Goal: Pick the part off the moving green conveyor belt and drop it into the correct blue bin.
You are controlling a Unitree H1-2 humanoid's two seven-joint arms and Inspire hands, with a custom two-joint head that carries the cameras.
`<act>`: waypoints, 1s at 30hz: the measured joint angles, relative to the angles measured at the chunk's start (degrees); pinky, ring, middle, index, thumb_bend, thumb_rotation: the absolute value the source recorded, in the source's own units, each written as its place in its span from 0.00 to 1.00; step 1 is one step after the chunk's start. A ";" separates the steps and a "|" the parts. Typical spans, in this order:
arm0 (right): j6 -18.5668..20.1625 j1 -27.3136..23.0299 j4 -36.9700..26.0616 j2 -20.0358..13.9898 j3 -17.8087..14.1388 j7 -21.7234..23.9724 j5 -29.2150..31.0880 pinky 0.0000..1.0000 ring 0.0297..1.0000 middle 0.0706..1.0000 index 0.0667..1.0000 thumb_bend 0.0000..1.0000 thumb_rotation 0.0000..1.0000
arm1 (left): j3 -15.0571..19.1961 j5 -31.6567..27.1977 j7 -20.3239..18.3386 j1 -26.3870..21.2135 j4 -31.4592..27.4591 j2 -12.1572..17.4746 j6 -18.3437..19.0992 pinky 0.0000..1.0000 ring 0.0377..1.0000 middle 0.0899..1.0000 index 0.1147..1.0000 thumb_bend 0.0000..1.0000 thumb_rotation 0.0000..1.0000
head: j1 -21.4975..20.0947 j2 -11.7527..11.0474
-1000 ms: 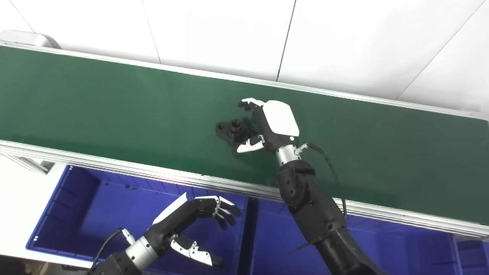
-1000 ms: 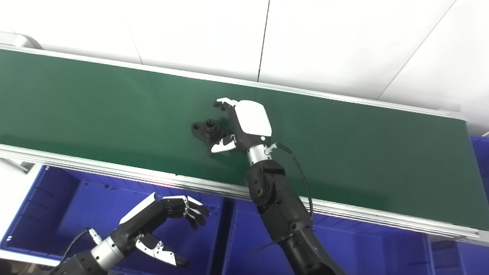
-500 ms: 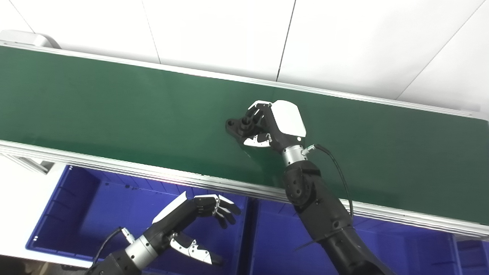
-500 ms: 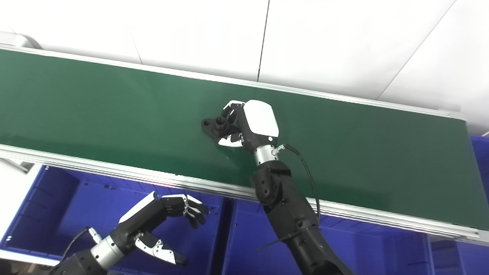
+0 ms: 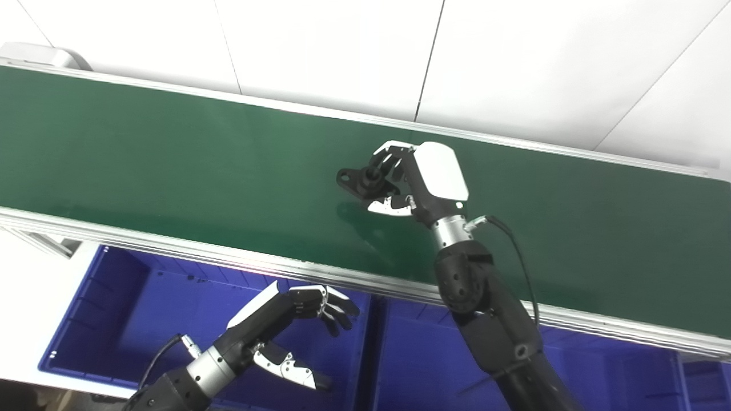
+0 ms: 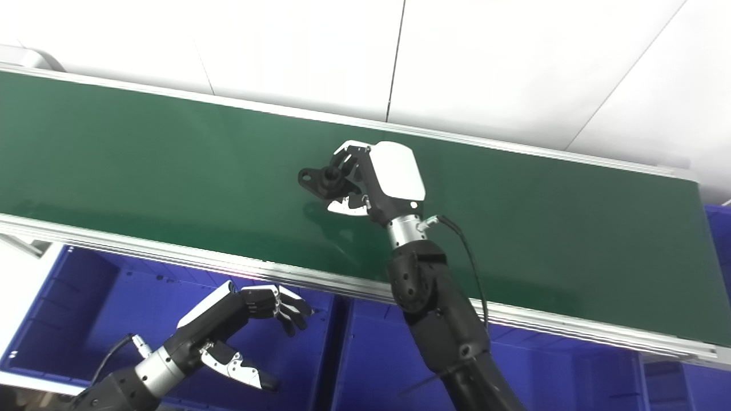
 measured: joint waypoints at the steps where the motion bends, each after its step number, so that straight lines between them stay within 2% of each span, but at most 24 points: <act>1: 0.15 0.45 -1.38 -0.16 -0.37 0.36 0.17 0.37 0.44 0.49 0.47 0.50 0.00 | 0.00 -0.04 -0.20 -0.23 0.07 0.00 0.00 0.52 0.60 0.68 0.62 0.79 0.19 | 0.00 0.00; 8: 0.89 4.03 -7.63 -1.14 -2.14 1.51 -0.45 0.40 0.44 0.51 0.44 0.50 0.00 | 0.00 -0.48 -1.15 -0.95 0.89 0.01 0.00 0.52 0.60 0.68 0.62 0.78 0.18 | -1.32 0.18; 12: 0.89 6.66 -10.70 -1.33 -2.77 1.82 -0.45 0.38 0.45 0.51 0.44 0.50 0.00 | 0.05 -1.14 -1.74 -1.52 1.42 0.17 0.00 0.52 0.60 0.68 0.62 0.78 0.18 | -1.85 0.26; 21: 0.90 10.55 -17.38 -1.33 -3.83 3.84 -0.38 0.38 0.44 0.51 0.44 0.50 0.00 | 0.31 -1.59 -2.64 -2.83 1.42 0.74 0.01 0.53 0.60 0.69 0.63 0.76 0.18 | -3.86 1.84; 24: 0.90 13.16 -20.26 -1.31 -4.48 3.92 -0.35 0.36 0.43 0.50 0.45 0.50 0.00 | 0.47 -1.89 -2.86 -2.89 1.42 0.85 0.01 0.53 0.60 0.69 0.63 0.75 0.18 | -3.96 1.85; 30: 0.88 21.60 -25.68 -2.08 -5.28 4.89 0.39 0.33 0.44 0.52 0.45 0.50 0.00 | 0.56 -1.89 -2.92 -2.73 1.42 0.85 -0.02 0.54 0.61 0.69 0.64 0.74 0.20 | -4.13 2.46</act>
